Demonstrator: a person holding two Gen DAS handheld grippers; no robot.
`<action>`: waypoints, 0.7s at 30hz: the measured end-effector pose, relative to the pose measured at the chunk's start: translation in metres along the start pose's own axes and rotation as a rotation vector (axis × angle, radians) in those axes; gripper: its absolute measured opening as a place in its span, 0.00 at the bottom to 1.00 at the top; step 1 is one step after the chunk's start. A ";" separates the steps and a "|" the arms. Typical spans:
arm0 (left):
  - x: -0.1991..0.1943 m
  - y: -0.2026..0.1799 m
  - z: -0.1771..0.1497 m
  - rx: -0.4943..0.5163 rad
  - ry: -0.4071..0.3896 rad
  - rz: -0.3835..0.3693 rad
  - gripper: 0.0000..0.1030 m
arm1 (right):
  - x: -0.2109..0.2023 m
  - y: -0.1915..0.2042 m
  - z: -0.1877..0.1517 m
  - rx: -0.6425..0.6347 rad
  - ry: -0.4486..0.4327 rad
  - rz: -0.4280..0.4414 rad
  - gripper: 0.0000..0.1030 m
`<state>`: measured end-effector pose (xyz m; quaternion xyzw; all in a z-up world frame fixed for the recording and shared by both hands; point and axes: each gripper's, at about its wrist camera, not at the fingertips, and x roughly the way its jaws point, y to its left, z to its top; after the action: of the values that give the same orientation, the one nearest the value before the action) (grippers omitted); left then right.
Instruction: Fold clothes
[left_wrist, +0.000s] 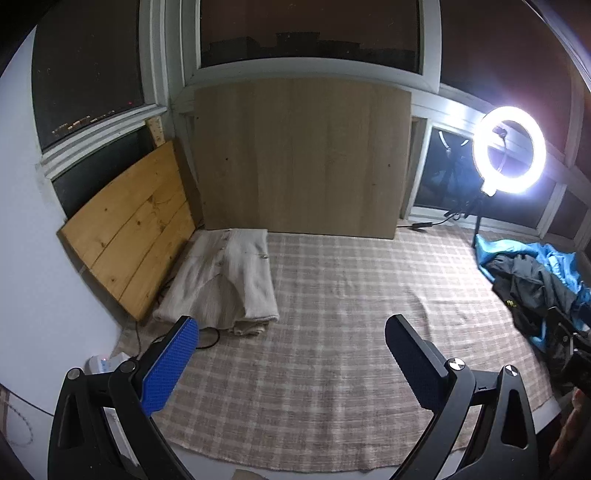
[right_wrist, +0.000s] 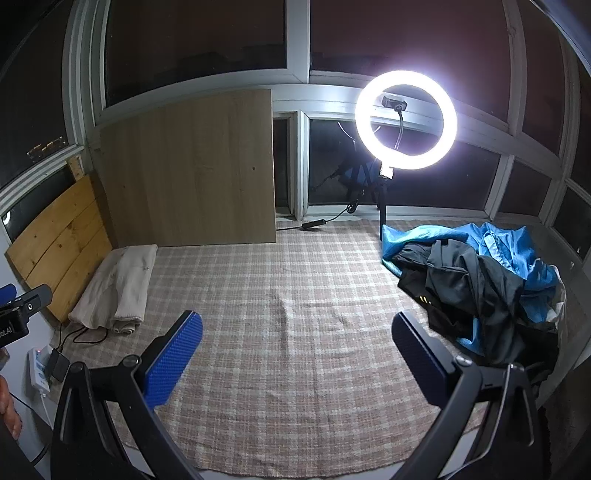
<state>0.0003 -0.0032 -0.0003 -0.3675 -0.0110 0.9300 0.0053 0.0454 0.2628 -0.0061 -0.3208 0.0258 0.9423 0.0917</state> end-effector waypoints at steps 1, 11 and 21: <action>0.000 0.004 0.000 -0.010 0.002 -0.008 0.99 | 0.001 0.000 -0.001 0.002 0.002 0.001 1.00; 0.008 0.012 -0.006 -0.016 0.026 0.016 0.98 | 0.010 0.000 -0.006 0.019 0.027 0.010 1.00; 0.010 0.003 -0.005 0.013 0.018 -0.003 0.98 | 0.013 -0.001 -0.008 0.037 0.036 0.009 1.00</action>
<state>-0.0039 -0.0064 -0.0109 -0.3756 -0.0055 0.9267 0.0091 0.0404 0.2649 -0.0200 -0.3356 0.0464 0.9363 0.0930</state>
